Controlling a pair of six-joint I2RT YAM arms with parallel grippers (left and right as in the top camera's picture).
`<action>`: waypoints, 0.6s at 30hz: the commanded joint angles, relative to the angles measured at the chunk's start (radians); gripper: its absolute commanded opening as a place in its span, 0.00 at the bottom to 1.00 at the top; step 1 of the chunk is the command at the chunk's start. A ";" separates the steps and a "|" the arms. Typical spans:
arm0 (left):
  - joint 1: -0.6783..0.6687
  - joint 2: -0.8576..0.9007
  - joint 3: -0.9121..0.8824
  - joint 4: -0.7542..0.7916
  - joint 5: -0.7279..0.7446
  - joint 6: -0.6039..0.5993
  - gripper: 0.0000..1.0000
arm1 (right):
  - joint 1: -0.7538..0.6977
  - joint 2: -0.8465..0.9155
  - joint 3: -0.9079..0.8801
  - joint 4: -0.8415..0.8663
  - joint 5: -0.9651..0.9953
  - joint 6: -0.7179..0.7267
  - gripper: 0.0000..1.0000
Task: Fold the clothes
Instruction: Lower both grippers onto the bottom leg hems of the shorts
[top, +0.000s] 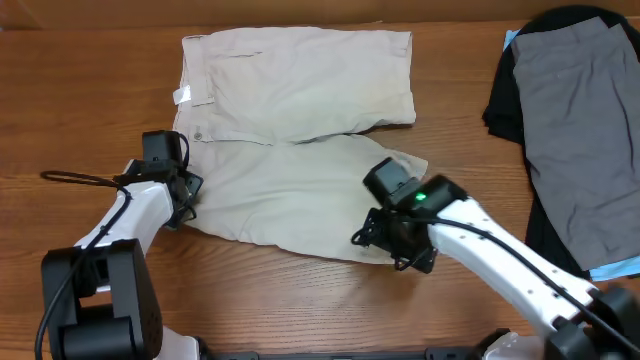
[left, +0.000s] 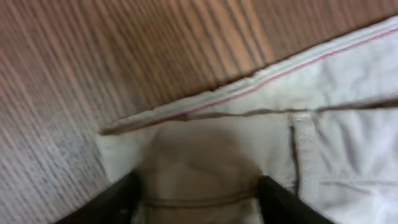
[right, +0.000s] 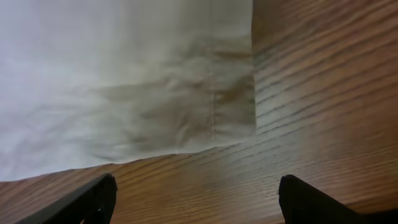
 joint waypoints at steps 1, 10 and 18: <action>0.006 0.102 -0.035 0.000 0.034 -0.009 0.47 | 0.024 0.056 -0.001 0.011 0.026 0.063 0.84; 0.006 0.121 -0.035 -0.003 0.068 -0.009 0.04 | 0.014 0.066 -0.203 0.219 0.051 0.050 0.75; 0.006 0.121 -0.035 -0.007 0.117 0.003 0.09 | 0.017 0.066 -0.248 0.271 0.063 0.050 0.65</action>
